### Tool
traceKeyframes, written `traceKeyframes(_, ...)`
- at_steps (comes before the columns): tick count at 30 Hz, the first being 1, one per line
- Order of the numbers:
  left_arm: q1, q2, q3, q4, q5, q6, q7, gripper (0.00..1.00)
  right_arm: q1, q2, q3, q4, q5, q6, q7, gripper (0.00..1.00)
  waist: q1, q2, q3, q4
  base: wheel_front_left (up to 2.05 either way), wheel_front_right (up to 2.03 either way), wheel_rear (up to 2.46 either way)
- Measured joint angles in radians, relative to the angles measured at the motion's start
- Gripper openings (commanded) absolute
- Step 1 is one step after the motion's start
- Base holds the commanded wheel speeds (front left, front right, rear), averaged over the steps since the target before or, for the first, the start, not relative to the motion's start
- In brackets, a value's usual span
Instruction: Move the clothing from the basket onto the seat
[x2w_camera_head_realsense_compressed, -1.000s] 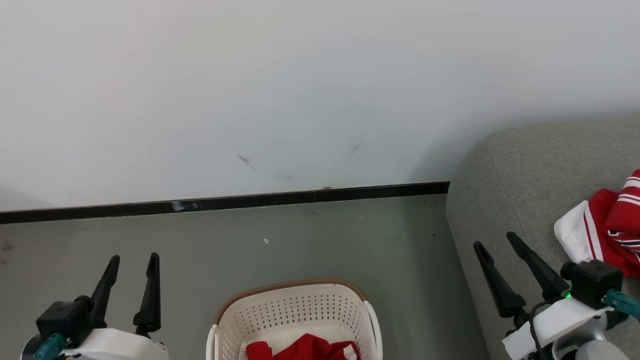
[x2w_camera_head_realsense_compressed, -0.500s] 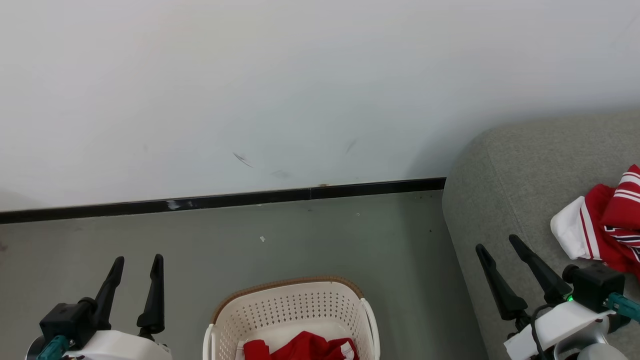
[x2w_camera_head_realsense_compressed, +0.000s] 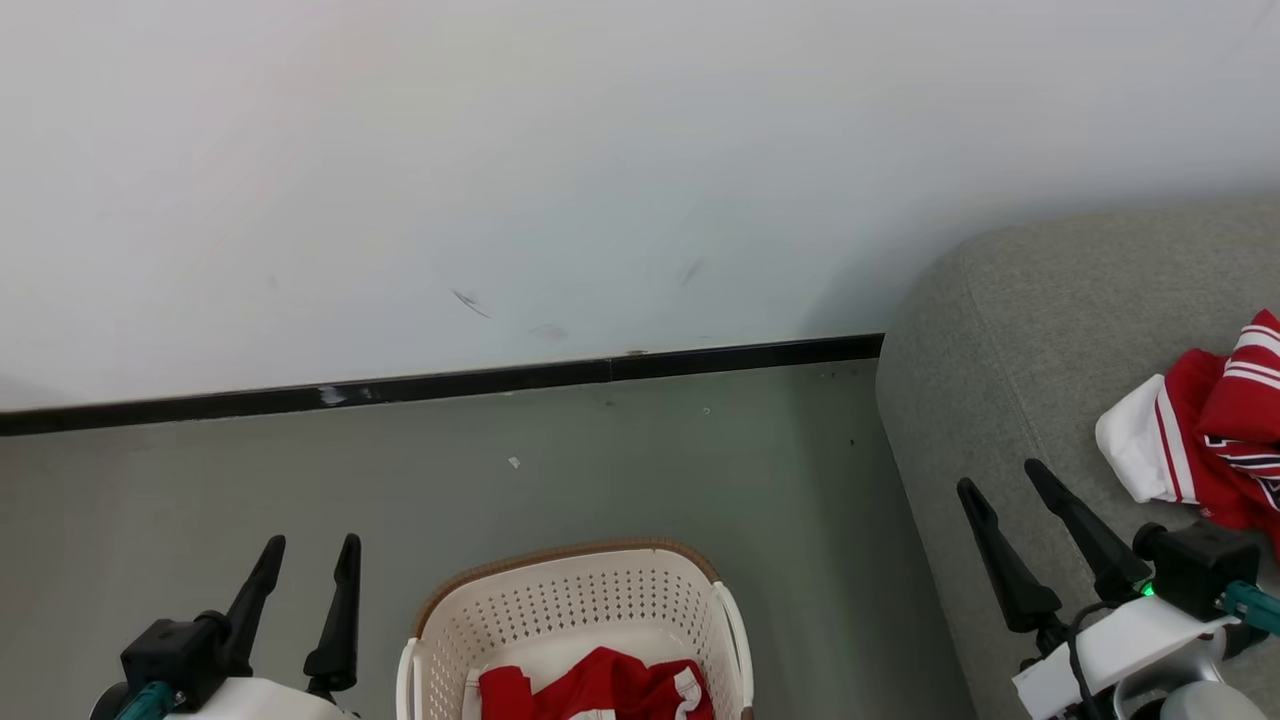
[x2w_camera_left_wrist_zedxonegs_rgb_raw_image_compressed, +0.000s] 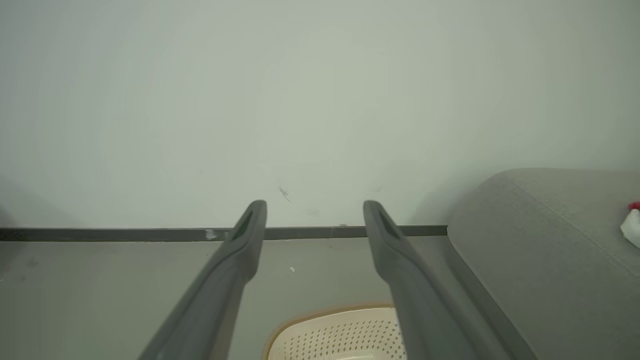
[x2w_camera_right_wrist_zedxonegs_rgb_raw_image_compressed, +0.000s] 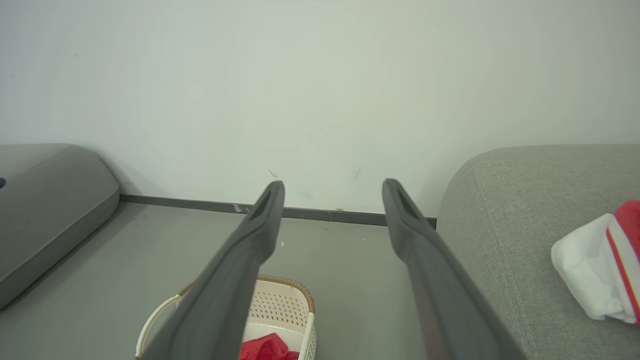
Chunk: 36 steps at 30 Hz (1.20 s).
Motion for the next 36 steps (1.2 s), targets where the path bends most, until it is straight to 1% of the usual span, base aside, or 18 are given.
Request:
traceKeyframes(6,-0.008,-0.011,-0.020,0.024,0.003,-0.010,0.000,1.00,0.000,0.003,-0.004,-0.011,0.000,0.000,0.000,1.00,0.0000,0.0000,0.020,-0.007,0.00,0.00,0.00)
traceKeyframes(18,-0.075,-0.012,-0.035,0.056,0.010,-0.031,0.000,1.00,-0.005,0.009,-0.014,-0.032,-0.016,0.000,0.000,1.00,0.0000,0.0000,0.081,-0.028,0.00,0.00,0.00)
traceKeyframes(27,-0.127,-0.011,-0.050,0.088,0.018,-0.049,0.001,1.00,-0.038,0.026,-0.019,-0.050,-0.025,0.000,0.000,1.00,0.0000,0.0000,0.149,-0.049,0.00,0.00,0.00)
traceKeyframes(28,-0.138,-0.009,-0.053,0.098,0.019,-0.058,0.002,1.00,-0.050,0.029,-0.020,-0.052,-0.025,0.000,0.000,1.00,0.0000,0.0000,0.164,-0.052,0.00,0.00,0.00)
traceKeyframes(31,-0.157,-0.008,-0.060,0.112,0.019,-0.065,0.003,1.00,-0.052,0.033,-0.021,-0.055,-0.026,0.000,0.000,1.00,0.0000,0.0000,0.186,-0.057,0.00,0.00,0.00)
traceKeyframes(36,-0.179,-0.008,-0.075,0.147,0.025,-0.067,0.029,1.00,-0.073,0.041,-0.022,-0.064,-0.032,0.000,0.000,1.00,0.0000,0.0000,0.225,-0.065,0.00,0.00,0.00)
